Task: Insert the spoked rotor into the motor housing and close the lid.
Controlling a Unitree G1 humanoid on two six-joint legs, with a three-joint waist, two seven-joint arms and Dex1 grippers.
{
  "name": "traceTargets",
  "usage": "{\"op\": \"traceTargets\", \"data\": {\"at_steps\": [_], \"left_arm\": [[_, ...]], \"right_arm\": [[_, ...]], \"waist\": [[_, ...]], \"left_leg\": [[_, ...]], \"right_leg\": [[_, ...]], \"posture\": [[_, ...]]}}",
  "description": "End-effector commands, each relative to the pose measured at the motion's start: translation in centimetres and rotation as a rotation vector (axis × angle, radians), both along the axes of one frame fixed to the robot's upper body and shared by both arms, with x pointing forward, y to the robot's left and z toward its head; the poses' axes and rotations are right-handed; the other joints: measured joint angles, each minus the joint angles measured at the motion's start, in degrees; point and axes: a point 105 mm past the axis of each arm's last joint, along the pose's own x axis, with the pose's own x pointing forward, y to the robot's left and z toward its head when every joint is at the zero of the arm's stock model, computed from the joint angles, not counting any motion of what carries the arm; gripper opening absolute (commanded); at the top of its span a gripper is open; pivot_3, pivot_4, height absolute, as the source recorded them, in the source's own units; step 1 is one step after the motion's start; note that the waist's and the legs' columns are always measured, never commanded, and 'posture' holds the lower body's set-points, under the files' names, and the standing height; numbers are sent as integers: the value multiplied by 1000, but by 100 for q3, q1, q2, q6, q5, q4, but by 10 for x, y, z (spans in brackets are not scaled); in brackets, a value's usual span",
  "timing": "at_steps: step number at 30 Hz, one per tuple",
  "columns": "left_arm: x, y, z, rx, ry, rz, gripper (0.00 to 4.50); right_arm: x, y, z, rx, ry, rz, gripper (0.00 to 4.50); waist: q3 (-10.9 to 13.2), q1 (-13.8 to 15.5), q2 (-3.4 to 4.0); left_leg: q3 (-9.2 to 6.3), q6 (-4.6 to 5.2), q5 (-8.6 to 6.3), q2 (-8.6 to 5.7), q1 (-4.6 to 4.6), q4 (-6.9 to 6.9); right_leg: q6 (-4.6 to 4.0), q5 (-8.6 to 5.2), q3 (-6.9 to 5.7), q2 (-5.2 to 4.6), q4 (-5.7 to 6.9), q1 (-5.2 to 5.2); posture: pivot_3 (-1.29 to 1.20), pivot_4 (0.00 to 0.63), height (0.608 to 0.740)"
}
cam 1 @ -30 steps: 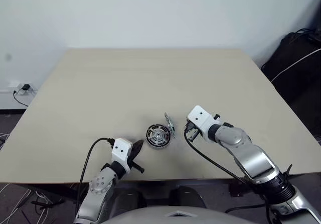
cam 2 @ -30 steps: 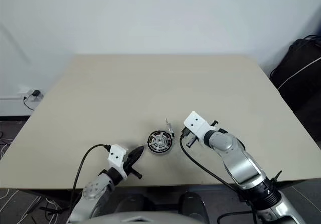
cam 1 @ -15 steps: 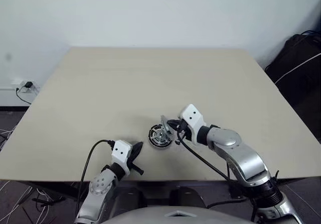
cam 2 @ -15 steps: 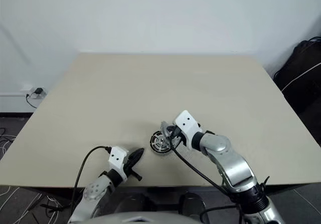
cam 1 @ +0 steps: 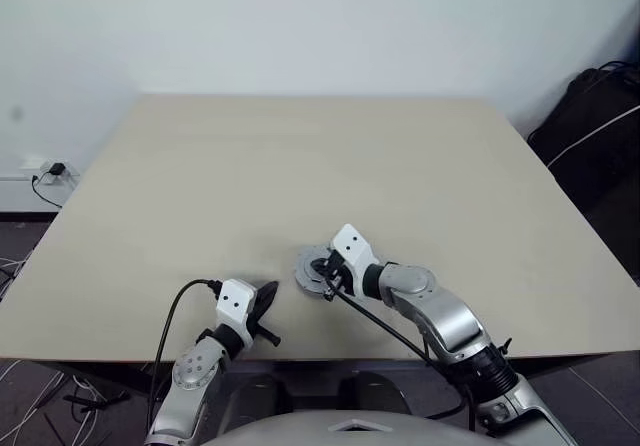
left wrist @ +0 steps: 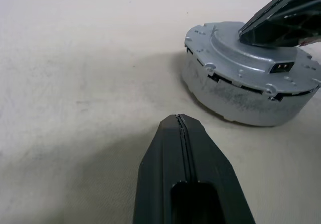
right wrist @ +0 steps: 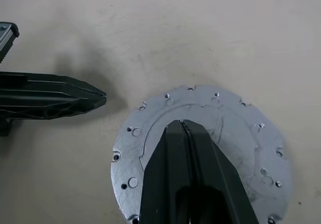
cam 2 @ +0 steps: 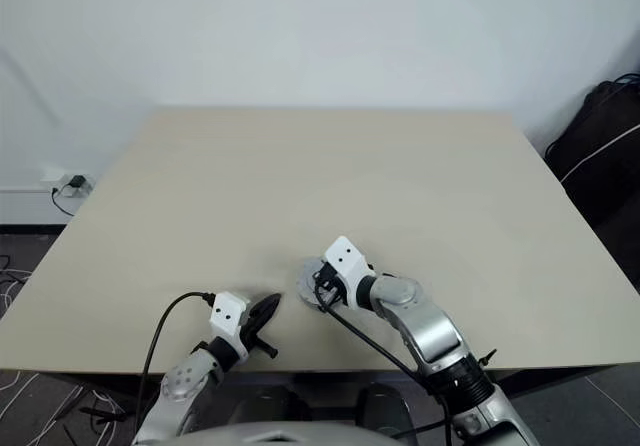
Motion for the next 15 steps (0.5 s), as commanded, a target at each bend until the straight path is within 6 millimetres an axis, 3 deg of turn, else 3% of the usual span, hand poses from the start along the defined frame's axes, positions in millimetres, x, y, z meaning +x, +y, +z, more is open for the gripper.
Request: {"op": "traceTargets", "data": {"at_steps": [1, 6, 15], "left_arm": [[6, -4, 19, -9, -65, 0, 0], [4, -4, 22, -8, -66, 6, 0], [5, -4, 29, -7, -68, 9, 0]], "right_arm": [[-7, -1, -9, -39, 23, 38, 25], [2, -8, 21, 7, -136, 68, 25], [18, -27, 30, -54, -279, 147, 2943]], "waist": [[-5, -1, 0], [-11, 4, 1], [-8, 3, -2]], "left_leg": [[0, 0, 0, 0, 2, 0], [0, 1, 0, -1, 6, 1], [1, -1, 1, 0, 5, 2]], "right_leg": [[0, 0, 0, 0, 0, 1], [1, 0, 2, -2, 1, 6], [0, 0, 1, 1, 2, 4]], "posture": [[0, 0, 740], [0, 0, 740], [0, 0, 740]]}}
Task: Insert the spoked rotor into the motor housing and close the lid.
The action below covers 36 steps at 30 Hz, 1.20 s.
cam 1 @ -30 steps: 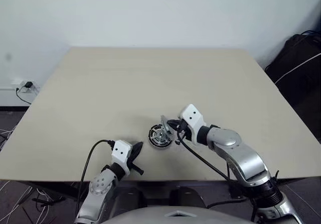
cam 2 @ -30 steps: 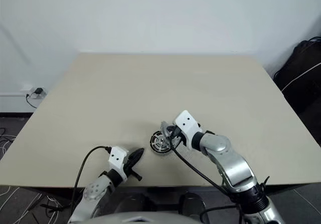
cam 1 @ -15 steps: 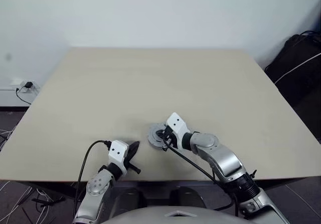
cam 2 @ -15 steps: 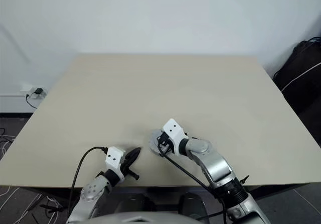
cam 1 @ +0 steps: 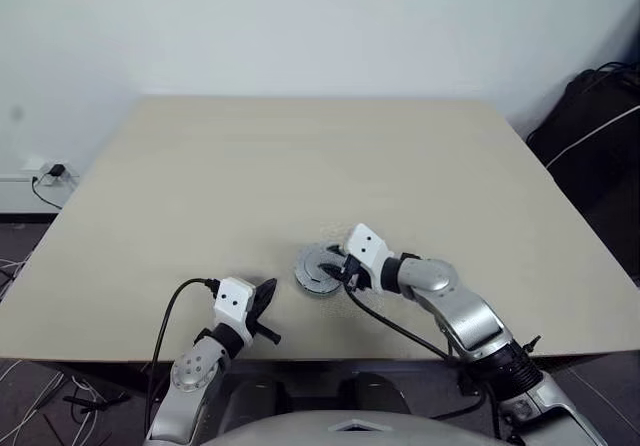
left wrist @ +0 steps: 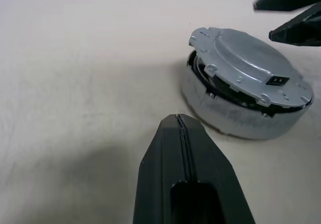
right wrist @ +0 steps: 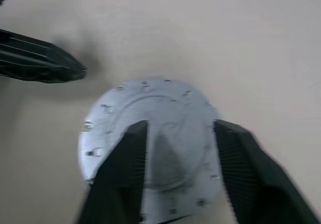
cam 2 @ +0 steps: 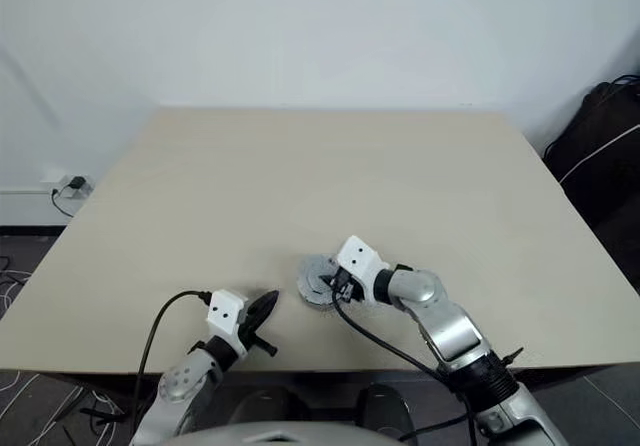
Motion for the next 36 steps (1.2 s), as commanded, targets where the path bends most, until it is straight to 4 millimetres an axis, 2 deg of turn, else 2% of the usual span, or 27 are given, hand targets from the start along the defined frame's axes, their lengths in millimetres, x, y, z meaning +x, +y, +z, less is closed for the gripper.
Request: {"op": "traceTargets", "data": {"at_steps": [1, 5, 13, 25, 28, 30, 36], "left_arm": [[6, -3, 15, -4, -54, -11, 0], [8, -2, 17, -1, -55, -5, 0], [5, 4, 19, 7, -58, 21, 0], [0, 8, 19, 10, -62, 52, 0], [-1, 7, 22, 9, -65, 59, 0], [-2, 7, 22, 9, -65, 61, 0], [-3, 4, 24, 4, -63, 61, 0]], "right_arm": [[6, 0, 13, 12, -65, 49, 3271], [5, 2, 10, 2, -37, 119, 4474], [2, 10, -1, -17, 41, 216, 4474], [16, 18, -8, -21, 86, 220, 4474], [14, 15, -11, -29, 110, 222, 3902], [13, 13, -12, -30, 118, 217, 3253], [14, 7, -10, -35, 125, 206, 3174]], "waist": [[0, 0, 0], [0, 2, -1], [0, 1, -1], [1, -1, 0], [1, 1, 0], [-1, 2, 3], [-2, 9, 5]], "left_leg": [[0, 0, 0, 0, 0, 0], [0, 1, 0, 0, 0, 1], [0, 1, 0, 0, 0, 6], [0, 0, 0, 0, -1, 12], [0, 0, 0, 0, -1, 12], [0, 0, 0, 0, -1, 12], [0, 2, -1, -1, -1, 12]], "right_leg": [[0, 0, 1, 0, 0, 0], [0, 0, 1, 0, 0, 0], [0, 1, 0, -1, 3, 2], [-1, 2, 2, -2, 8, 1], [-2, 2, 2, -3, 8, 1], [-2, 2, 2, -3, 8, 1], [-3, 2, 2, -5, 8, 2]], "posture": [[0, 0, 740], [0, 0, 740], [0, 0, 740], [0, 0, 740], [0, 0, 740], [0, 0, 740], [0, 0, 740]]}}
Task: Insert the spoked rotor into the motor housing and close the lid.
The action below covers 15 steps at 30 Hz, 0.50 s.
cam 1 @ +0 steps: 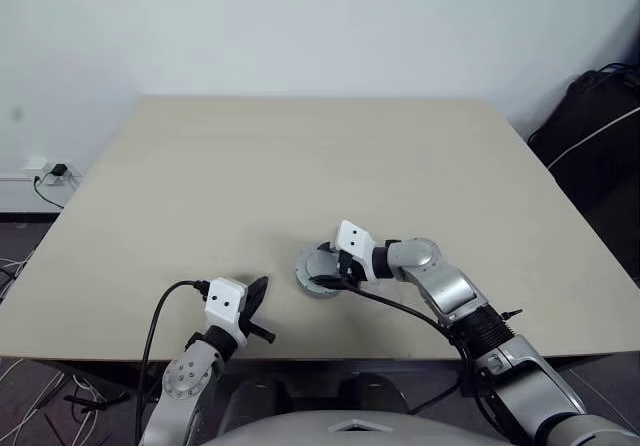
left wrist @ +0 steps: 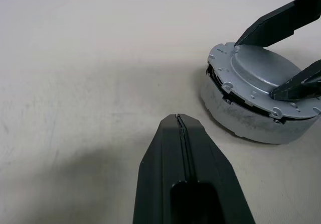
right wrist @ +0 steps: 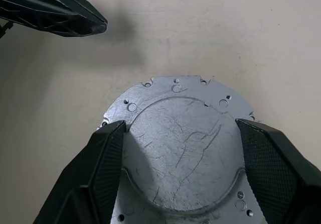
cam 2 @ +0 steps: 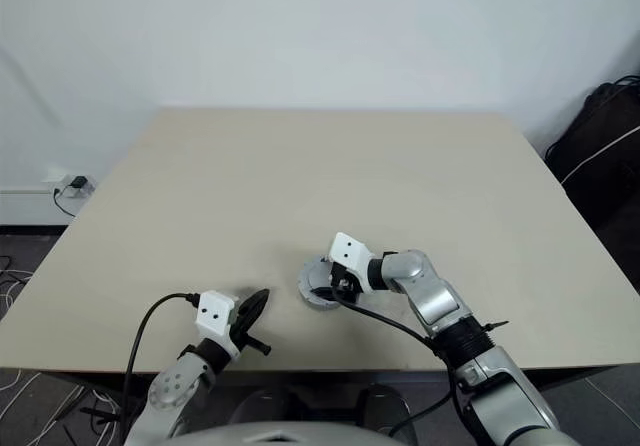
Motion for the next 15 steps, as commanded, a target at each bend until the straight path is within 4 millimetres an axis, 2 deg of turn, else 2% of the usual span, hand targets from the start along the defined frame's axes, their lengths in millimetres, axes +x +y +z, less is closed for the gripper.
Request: {"op": "traceTargets", "data": {"at_steps": [1, 15], "left_arm": [[3, -7, 17, -8, -62, -13, 0], [8, -9, 21, -16, -58, -22, 0]], "right_arm": [[4, -6, 10, 4, -10, -5, 3174], [-3, -5, 9, -46, 71, 22, 3174]], "waist": [[0, 3, 0], [-1, 6, 1]], "left_leg": [[0, 1, 0, 0, 0, 0], [0, 2, -1, -2, 0, 0]], "right_leg": [[0, 0, 0, 0, 0, 0], [0, 0, -1, -3, 0, 0]], "posture": [[0, 0, 740], [0, 0, 740]]}}
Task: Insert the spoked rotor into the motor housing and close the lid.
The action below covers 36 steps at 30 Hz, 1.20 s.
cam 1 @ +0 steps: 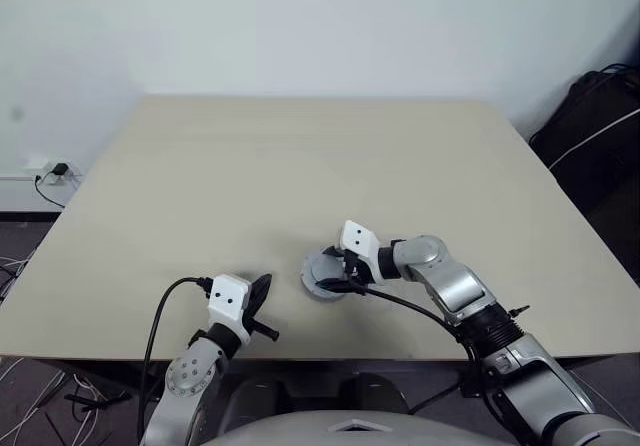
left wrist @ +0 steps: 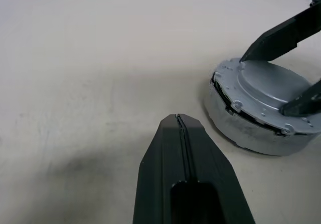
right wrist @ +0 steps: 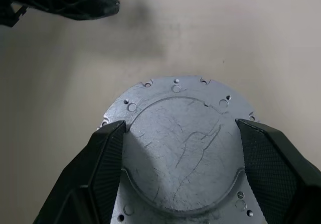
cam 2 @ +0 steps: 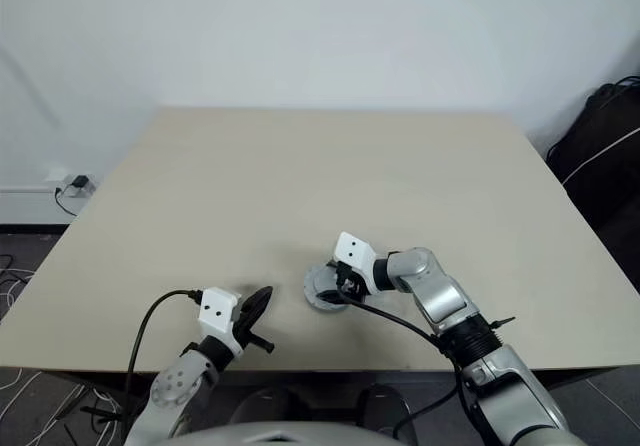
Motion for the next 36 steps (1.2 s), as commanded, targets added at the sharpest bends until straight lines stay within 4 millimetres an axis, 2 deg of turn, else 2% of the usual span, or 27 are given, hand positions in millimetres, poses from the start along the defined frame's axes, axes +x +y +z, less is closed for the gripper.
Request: {"op": "traceTargets", "data": {"at_steps": [1, 13, 23, 29, 36], "left_arm": [[5, -4, 13, -11, -51, -10, 0], [4, -6, 9, -13, -48, -6, 0], [2, -5, 20, -15, -55, -12, 0], [17, -8, 15, -12, -49, -22, 0], [47, -39, 13, -155, 73, -133, 0]], "right_arm": [[2, 3, 8, -7, -11, 14, 3174], [10, 5, 4, -51, -78, -14, 3174], [6, 4, -1, -93, -68, 10, 3174], [4, 5, -4, -105, -55, 15, 3174], [5, 7, -5, -104, -57, 8, 3174]], "waist": [[0, 3, 0], [-1, -14, 1], [-1, -15, 2], [-11, -9, 6], [-21, -13, 2]], "left_leg": [[0, 0, 0, 0, 0, 0], [0, -3, 2, 1, 1, 0], [0, -7, 4, 1, 2, 0], [0, -9, 6, 2, 4, 0], [0, -10, 6, 2, 9, 6]], "right_leg": [[0, 0, 0, 0, 0, 0], [0, 0, 0, 1, 1, 0], [0, 0, 0, 1, 4, 0], [0, 1, 0, 2, 4, 2], [5, 4, -1, 6, 8, 11]], "posture": [[0, 0, 740], [0, 0, 740], [0, 0, 740], [0, 0, 740], [0, 0, 740]]}}
